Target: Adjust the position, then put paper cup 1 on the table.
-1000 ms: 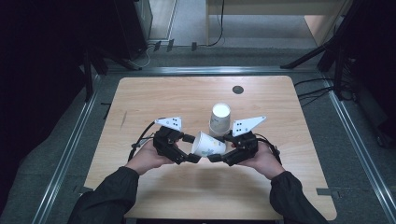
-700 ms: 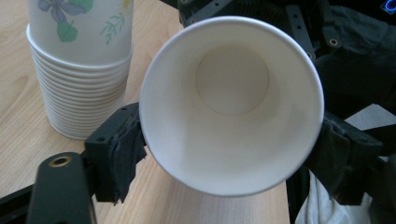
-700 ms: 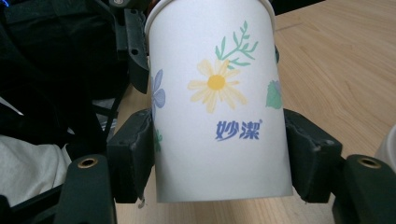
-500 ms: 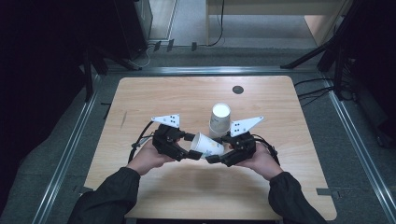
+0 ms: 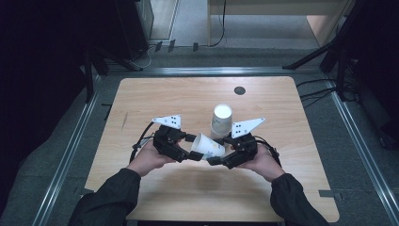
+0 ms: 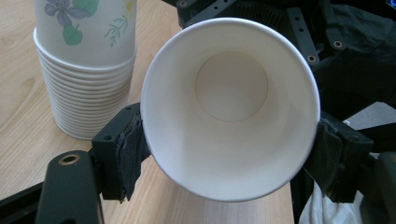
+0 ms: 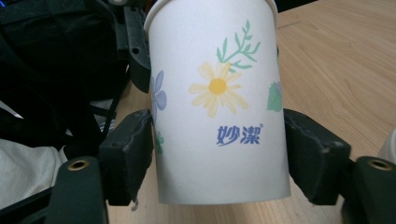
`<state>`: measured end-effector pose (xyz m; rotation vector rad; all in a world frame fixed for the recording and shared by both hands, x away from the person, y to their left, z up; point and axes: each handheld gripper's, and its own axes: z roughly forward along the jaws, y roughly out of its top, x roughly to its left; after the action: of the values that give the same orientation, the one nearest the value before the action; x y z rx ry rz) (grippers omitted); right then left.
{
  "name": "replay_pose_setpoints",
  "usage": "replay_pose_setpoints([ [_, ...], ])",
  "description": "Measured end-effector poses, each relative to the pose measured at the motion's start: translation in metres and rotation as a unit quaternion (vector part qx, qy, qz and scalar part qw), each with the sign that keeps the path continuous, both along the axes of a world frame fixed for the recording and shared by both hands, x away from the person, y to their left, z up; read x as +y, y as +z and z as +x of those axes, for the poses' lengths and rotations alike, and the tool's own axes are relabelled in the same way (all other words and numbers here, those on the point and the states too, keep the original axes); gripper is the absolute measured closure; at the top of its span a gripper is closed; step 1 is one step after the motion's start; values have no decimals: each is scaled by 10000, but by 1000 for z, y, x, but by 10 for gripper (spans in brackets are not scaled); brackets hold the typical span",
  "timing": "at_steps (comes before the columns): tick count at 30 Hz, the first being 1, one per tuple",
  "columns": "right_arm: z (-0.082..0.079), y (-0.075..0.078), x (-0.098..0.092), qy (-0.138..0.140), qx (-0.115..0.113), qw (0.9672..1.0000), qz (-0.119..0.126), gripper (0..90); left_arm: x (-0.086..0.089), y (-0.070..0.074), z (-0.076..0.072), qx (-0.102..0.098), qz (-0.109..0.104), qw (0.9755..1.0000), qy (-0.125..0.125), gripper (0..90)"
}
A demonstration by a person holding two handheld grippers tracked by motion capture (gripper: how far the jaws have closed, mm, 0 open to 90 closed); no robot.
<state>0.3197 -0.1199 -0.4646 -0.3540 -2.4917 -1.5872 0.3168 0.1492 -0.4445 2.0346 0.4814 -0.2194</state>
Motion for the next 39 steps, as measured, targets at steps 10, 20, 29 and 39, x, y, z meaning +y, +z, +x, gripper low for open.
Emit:
replay_pose_setpoints([
  [10, 3, -3, -4, -169, 57, 9993, -317, 246, 23, 11, 3, -46, -229, 9995, 202, 229],
  [20, 5, -9, -13, -499, -74, 9955, -798, 277, 58, 27, 9, -177, 46, 9979, 628, 229],
  [29, 6, -12, -22, -796, -28, 9913, -1046, 286, 88, 40, 16, -286, 833, 9882, 1256, 229],
  [39, 7, -10, -28, -940, -30, 9895, -1100, 292, 111, 43, 27, -103, 1353, 9763, 1683, 233],
])
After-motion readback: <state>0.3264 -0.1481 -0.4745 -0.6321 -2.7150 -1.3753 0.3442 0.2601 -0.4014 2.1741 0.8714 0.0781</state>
